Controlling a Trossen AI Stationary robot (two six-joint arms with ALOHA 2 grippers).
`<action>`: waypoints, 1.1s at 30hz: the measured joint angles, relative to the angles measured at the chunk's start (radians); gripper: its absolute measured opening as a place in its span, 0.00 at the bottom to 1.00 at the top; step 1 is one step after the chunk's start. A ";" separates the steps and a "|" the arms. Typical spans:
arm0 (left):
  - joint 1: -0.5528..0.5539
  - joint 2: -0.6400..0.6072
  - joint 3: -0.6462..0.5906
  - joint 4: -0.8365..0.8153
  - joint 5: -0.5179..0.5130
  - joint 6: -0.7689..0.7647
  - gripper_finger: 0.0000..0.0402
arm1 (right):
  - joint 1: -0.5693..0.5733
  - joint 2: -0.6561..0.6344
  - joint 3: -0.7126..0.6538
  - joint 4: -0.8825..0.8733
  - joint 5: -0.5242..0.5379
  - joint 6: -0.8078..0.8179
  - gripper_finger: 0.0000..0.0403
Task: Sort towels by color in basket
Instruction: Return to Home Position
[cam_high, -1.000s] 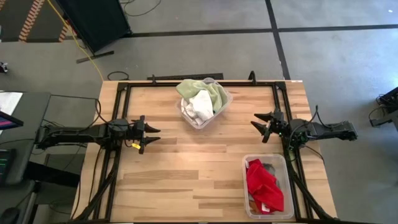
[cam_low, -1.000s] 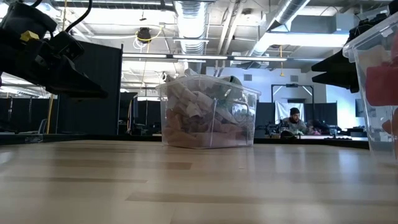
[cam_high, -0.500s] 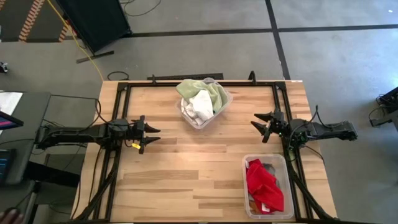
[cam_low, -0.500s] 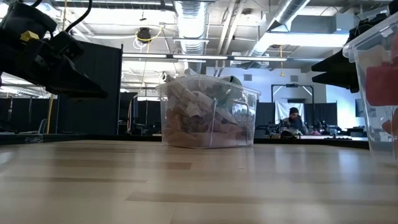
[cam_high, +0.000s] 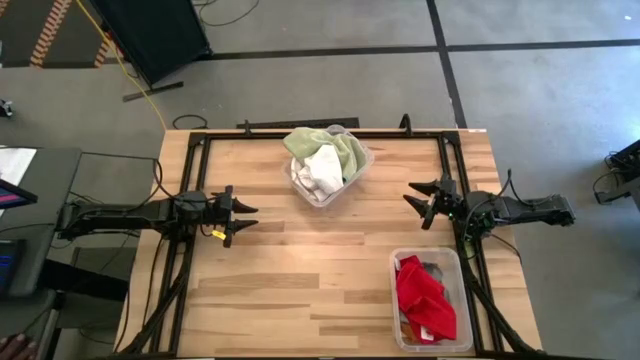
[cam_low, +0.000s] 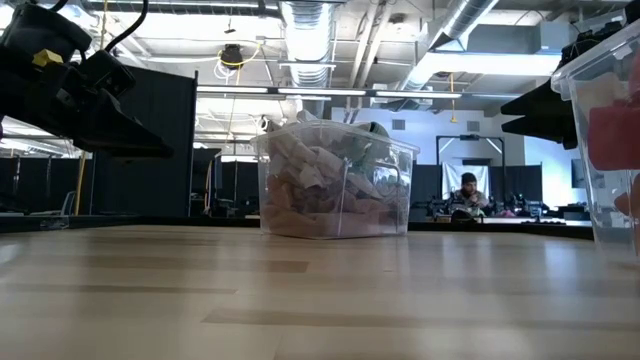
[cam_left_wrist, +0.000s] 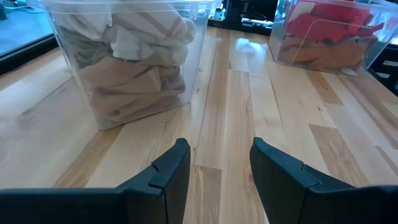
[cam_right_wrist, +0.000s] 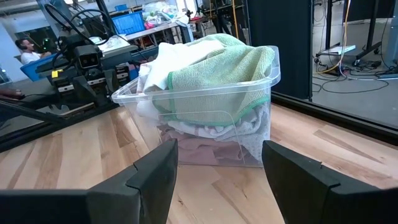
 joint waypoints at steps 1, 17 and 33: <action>0.000 0.000 0.000 0.000 0.000 0.000 0.40 | 0.000 0.000 0.000 0.000 0.000 0.000 0.64; 0.000 0.000 0.000 0.000 0.000 0.000 0.40 | 0.000 0.000 0.000 0.000 0.000 0.000 0.64; 0.000 0.000 0.000 0.000 0.000 0.000 0.40 | 0.000 0.000 0.000 0.000 0.000 0.000 0.64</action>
